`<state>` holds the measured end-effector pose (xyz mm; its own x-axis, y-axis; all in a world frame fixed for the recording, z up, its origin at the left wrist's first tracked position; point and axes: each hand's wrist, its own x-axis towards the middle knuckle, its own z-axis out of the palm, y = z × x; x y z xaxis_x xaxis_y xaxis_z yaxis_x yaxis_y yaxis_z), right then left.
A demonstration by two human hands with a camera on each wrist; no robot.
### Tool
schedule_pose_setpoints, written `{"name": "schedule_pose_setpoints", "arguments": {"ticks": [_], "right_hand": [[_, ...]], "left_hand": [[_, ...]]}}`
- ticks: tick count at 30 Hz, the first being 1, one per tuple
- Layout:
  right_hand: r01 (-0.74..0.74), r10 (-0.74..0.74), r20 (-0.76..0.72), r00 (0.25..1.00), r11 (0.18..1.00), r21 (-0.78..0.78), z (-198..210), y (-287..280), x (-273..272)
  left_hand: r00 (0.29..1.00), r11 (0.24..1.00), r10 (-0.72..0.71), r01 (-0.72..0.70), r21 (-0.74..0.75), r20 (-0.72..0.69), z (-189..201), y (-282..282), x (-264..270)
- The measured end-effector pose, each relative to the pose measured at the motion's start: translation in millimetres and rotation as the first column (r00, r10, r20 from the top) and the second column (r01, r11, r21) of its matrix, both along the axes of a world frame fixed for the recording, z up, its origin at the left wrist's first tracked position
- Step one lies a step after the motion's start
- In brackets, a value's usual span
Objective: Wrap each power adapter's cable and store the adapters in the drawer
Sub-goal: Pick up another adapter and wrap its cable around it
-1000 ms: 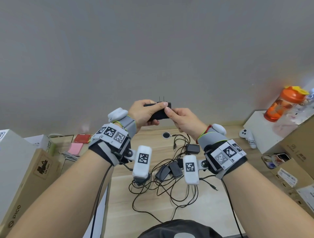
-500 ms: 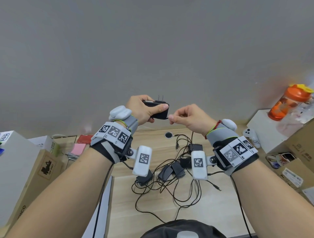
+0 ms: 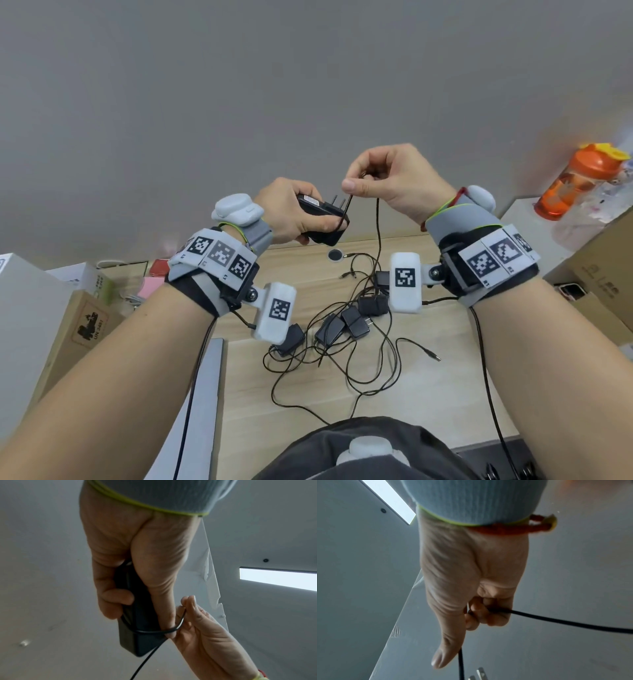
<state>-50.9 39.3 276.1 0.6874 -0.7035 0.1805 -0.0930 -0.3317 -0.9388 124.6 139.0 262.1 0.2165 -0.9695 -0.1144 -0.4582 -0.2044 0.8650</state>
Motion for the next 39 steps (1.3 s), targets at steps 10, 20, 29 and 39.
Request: {"name": "schedule_pose_setpoints", "arguments": {"ticks": [10,20,29,39], "right_hand": [[0.135,-0.139,0.072,0.988,0.989,0.062,-39.2,-4.1,10.7],[-0.021,0.036,-0.105,0.994,0.991,0.135,-69.5,21.1,27.0],[-0.061,0.038,-0.273,0.961,0.995,-0.078,-33.9,26.4,17.6],[-0.025,0.007,-0.18,0.984,0.995,-0.094,-17.3,10.4,6.9]], "left_hand": [[0.968,0.99,-0.051,0.017,-0.141,-0.244,4.8,1.7,-13.9],[0.847,0.909,0.228,-0.362,-0.208,-0.481,-7.0,-14.8,-4.3],[0.922,0.913,0.308,-0.355,-0.2,-0.234,-24.2,-16.1,15.1],[0.989,0.982,0.144,-0.138,-0.131,0.031,-14.6,-10.7,10.4]]}}
